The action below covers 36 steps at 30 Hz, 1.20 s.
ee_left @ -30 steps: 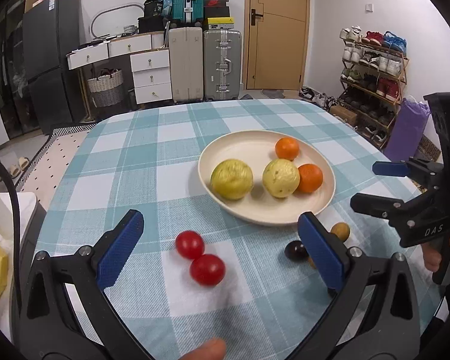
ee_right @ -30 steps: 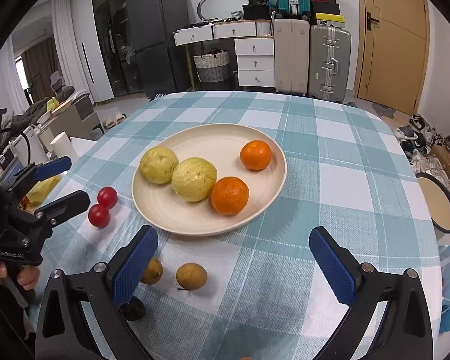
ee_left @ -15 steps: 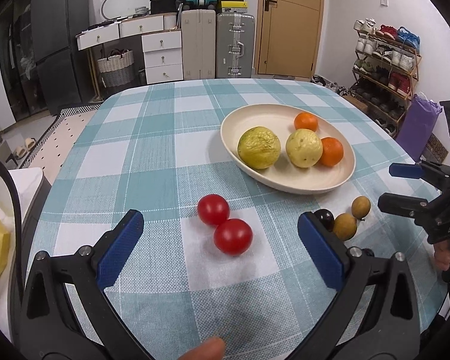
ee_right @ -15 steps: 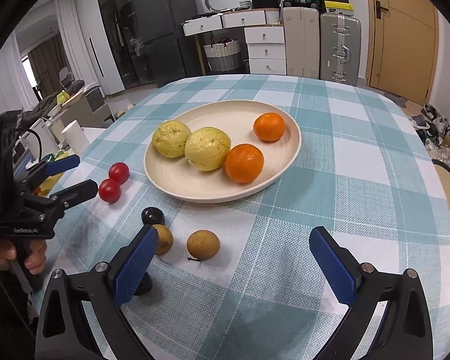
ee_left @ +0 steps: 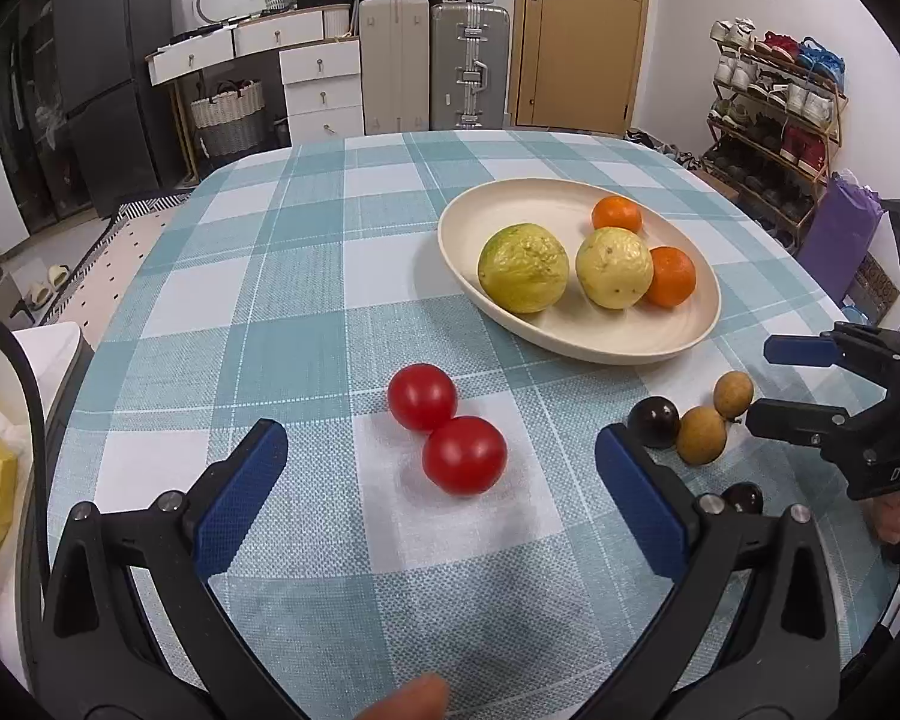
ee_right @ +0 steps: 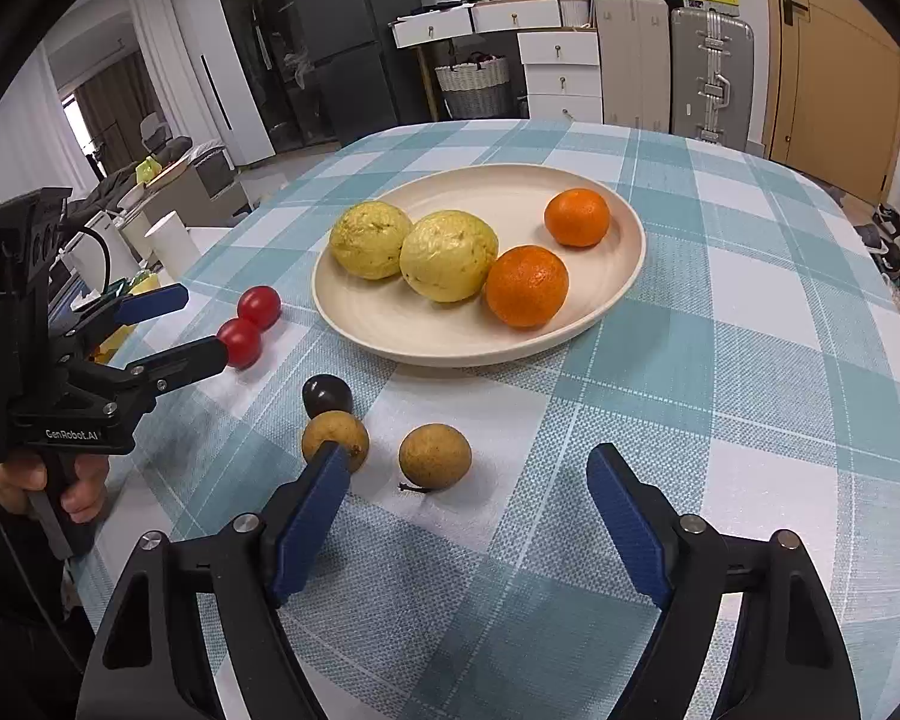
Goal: Organize fruits
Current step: 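Move the left gripper toward the red tomatoes while the right approaches a brown fruit, then grasp a red tomato with the left gripper while the right grasps a brown fruit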
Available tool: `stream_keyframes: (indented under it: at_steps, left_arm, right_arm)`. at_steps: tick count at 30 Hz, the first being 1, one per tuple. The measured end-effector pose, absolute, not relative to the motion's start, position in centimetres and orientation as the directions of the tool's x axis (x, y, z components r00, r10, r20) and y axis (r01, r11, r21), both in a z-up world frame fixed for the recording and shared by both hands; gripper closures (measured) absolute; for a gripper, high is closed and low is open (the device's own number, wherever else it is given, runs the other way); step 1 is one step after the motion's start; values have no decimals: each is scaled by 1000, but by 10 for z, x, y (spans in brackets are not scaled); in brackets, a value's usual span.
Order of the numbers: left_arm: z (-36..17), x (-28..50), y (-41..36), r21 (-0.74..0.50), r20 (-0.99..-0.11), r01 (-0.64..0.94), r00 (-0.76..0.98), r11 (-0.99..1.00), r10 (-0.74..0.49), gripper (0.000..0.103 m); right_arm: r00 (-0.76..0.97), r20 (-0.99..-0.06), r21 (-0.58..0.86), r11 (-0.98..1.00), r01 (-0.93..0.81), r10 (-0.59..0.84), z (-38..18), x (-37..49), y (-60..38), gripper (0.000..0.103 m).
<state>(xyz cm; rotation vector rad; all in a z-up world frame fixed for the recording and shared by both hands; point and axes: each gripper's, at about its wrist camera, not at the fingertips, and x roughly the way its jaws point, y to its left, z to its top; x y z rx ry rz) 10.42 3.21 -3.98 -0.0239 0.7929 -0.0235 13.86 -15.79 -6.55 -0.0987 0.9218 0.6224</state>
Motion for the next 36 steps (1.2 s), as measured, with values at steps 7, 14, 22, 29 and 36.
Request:
stream_keyframes:
  at_steps: [7, 14, 22, 29, 36]
  left_arm:
    - [-47, 108, 33, -32, -730, 10, 682, 999, -30, 1]
    - [-52, 113, 37, -41, -742, -3, 670, 999, -28, 1]
    - [-52, 114, 39, -45, -740, -2, 672, 999, -33, 4]
    - [-55, 117, 39, -62, -753, 5, 656, 998, -50, 17]
    - [-60, 118, 36, -89, -771, 43, 630, 995, -96, 51]
  right_arm:
    - [420, -770, 195, 803, -563, 481, -67, 139, -154, 33]
    - [401, -771, 200, 787, -584, 494, -70, 137, -149, 41]
    - [402, -770, 201, 787, -584, 495, -71, 138, -148, 52]
    - [407, -772, 196, 792, -578, 488, -72, 140, -148, 53]
    - [416, -772, 196, 803, -564, 480, -72, 144, -152, 56]
